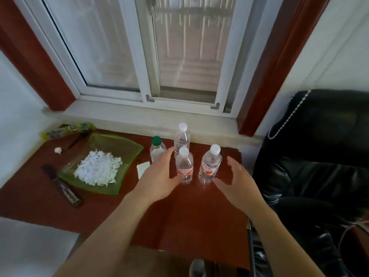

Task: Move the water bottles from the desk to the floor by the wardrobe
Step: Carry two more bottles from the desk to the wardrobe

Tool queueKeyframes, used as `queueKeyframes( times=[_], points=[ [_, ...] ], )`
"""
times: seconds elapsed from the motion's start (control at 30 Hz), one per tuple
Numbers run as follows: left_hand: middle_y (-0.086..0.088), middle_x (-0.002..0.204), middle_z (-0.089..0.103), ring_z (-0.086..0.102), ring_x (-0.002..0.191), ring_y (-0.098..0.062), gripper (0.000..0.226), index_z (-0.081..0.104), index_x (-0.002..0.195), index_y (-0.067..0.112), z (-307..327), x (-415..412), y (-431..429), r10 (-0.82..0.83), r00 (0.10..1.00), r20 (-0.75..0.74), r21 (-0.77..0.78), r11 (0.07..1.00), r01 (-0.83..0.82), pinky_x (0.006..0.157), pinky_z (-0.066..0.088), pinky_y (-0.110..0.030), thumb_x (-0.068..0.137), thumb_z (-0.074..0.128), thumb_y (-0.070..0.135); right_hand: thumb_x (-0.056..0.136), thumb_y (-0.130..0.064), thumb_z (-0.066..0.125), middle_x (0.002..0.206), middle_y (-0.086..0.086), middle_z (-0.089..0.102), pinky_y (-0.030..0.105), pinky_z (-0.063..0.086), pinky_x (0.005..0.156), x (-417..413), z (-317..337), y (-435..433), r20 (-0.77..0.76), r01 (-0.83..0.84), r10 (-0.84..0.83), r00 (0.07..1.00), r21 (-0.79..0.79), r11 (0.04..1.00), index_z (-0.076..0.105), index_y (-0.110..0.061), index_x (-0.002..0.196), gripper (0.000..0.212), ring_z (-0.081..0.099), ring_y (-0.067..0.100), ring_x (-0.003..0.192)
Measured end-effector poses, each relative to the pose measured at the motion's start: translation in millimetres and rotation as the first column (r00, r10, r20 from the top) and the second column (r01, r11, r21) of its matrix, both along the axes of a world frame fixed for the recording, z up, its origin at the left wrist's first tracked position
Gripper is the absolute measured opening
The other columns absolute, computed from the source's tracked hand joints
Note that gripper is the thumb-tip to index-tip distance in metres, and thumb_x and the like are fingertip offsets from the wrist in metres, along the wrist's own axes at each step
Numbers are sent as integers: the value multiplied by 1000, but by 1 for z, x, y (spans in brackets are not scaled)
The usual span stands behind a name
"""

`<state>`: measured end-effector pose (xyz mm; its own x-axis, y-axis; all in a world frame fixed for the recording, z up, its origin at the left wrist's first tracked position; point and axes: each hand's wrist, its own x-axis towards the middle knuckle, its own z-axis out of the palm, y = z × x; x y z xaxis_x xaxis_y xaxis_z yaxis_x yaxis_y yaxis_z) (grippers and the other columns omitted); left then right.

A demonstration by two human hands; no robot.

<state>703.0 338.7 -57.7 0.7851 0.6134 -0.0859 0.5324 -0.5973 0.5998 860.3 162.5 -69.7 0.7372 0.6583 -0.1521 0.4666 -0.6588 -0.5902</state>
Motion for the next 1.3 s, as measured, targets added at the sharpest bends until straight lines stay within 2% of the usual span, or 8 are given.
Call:
queueKeyframes(
  times=[0.13, 0.3, 0.4, 0.5, 0.67, 0.83, 1.03, 1.3],
  points=[
    [7, 151, 45, 47, 134, -12, 90, 21, 154, 31, -18, 30, 16, 24, 998, 51, -112, 994, -19, 94, 36, -22, 84, 78, 35, 77, -59, 72, 159, -3, 32, 46, 37, 112, 37, -21, 25, -85, 19, -19, 996, -9, 1000, 16, -28, 155, 100, 36, 18, 142],
    [20, 134, 51, 45, 117, 10, 83, 30, 143, 39, -44, 49, 33, -4, 998, 58, -166, 986, 13, 101, 42, -25, 79, 81, 40, 73, -56, 77, 154, -4, 38, 44, 39, 110, 59, -42, 49, -162, 24, -21, 987, 14, 1000, 19, -27, 154, 103, 41, 18, 137],
    [19, 128, 55, 53, 115, 3, 72, 40, 135, 41, -59, 58, 43, -8, 999, 50, -184, 983, 17, 102, 47, -31, 77, 82, 39, 71, -50, 81, 145, -4, 47, 42, 44, 104, 65, -52, 62, -178, 33, -30, 984, 18, 999, 30, -26, 149, 96, 50, 17, 127],
    [16, 103, 66, 63, 97, -2, 42, 54, 108, 36, -63, 66, 49, -41, 996, 73, -186, 981, 54, 86, 54, -28, 77, 81, 26, 68, -45, 84, 122, -10, 58, 32, 48, 90, 68, -59, 70, -174, 45, -38, 984, 35, 998, 47, -29, 133, 76, 58, 12, 109],
    [12, 104, 61, 60, 97, -10, 42, 51, 105, 28, -51, 74, 52, -126, 980, 151, -202, 967, 155, 76, 49, -18, 80, 79, 11, 68, -37, 85, 111, -13, 59, 25, 44, 79, 68, -65, 75, -185, 51, -40, 982, 55, 997, 54, -31, 120, 61, 58, 6, 97],
    [25, 97, 63, 59, 95, 10, 33, 57, 91, 41, -59, 73, 58, -101, 992, 75, -208, 971, 114, 73, 47, -8, 78, 83, 27, 67, -30, 86, 108, -14, 60, 23, 42, 76, 69, -64, 74, -192, 74, -59, 980, 69, 995, 55, -30, 119, 60, 57, 5, 95],
    [30, 99, 60, 58, 96, 13, 48, 48, 100, 55, -57, 74, 56, -51, 998, 47, -210, 976, 60, 85, 51, -23, 73, 85, 42, 71, -30, 85, 97, -20, 58, 18, 43, 74, 65, -58, 64, -157, 26, -13, 988, 83, 996, 49, -43, 105, 51, 57, 1, 89],
    [28, 101, 62, 61, 98, 5, 49, 52, 103, 56, -44, 66, 46, -73, 993, 94, -166, 982, 88, 87, 56, -33, 71, 85, 41, 69, -28, 86, 101, -18, 62, 21, 48, 78, 60, -38, 36, -116, 15, 3, 993, 150, 989, 57, -39, 112, 53, 60, 3, 92]
  ],
)
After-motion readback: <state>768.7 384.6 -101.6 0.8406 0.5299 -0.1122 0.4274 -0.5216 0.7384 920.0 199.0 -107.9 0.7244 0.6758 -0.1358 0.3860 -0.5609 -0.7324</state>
